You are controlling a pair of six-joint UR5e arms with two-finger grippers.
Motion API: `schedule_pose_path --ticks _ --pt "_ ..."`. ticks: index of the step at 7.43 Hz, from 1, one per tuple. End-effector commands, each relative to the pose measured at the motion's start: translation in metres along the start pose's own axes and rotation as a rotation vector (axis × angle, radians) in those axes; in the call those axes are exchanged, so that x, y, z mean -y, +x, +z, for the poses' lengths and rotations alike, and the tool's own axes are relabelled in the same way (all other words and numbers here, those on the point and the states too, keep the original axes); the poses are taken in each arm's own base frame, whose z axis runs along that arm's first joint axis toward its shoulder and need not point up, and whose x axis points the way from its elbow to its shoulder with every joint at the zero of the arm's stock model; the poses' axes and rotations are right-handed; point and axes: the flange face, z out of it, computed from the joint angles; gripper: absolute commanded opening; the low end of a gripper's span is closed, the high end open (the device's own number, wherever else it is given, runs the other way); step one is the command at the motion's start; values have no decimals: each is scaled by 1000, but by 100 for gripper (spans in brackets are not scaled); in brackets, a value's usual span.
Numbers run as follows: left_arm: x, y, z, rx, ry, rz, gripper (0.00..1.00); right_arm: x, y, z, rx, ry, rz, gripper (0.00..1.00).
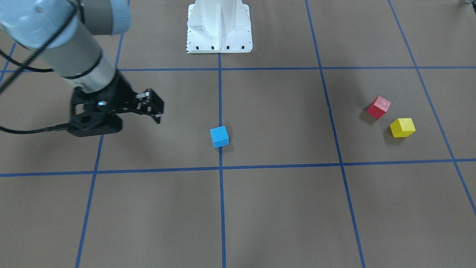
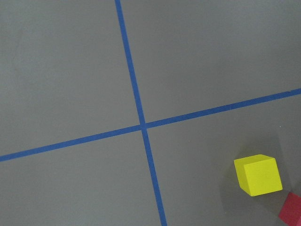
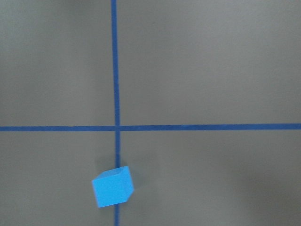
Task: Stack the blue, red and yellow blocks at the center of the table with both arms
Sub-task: 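Release the blue cube at center and raise the right gripper away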
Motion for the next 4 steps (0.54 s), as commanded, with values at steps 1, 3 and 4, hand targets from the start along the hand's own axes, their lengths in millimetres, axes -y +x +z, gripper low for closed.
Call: schedule_pose_path --ticks 1,3,4 --pt "26 94 5 -36 0 -147 100 2 156 -8 -71 -17 -151 100" --pt "-10 182 27 -22 -34 -393 100 5 245 13 -139 -68 -158 100" --pt "-43 170 43 -41 -16 -491 100 8 252 16 -145 -75 -152 100"
